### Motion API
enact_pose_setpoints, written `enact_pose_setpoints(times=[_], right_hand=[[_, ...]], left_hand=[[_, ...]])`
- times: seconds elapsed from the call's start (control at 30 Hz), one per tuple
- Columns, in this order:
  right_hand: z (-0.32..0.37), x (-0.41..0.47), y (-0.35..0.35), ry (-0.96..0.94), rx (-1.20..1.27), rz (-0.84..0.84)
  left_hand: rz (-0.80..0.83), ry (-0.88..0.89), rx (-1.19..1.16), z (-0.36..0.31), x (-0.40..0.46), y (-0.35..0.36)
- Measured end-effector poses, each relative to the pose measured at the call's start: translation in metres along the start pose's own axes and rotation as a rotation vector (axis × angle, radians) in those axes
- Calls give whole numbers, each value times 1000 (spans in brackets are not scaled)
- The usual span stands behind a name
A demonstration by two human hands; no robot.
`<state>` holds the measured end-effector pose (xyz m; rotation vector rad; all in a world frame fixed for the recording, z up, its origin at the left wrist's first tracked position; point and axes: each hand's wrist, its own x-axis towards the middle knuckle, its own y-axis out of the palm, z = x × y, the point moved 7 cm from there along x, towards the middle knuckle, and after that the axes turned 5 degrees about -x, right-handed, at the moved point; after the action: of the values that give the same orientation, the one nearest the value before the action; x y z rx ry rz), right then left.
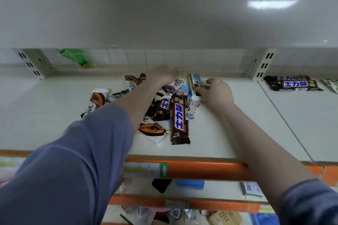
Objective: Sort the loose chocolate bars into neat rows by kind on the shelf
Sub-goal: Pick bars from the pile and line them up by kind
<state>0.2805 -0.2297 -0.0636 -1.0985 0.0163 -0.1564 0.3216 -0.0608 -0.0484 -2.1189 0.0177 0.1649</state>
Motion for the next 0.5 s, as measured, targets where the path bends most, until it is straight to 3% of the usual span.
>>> enact_pose_setpoints(times=[0.17, 0.4, 0.5], right_hand=[[-4, 0, 3, 52, 96, 57], [-18, -7, 2, 104, 250, 202], [-23, -12, 6, 100, 293, 256]], left_hand=[[41, -49, -150, 8, 5, -1], [354, -134, -349, 15, -15, -3], [375, -110, -288, 8, -21, 6]])
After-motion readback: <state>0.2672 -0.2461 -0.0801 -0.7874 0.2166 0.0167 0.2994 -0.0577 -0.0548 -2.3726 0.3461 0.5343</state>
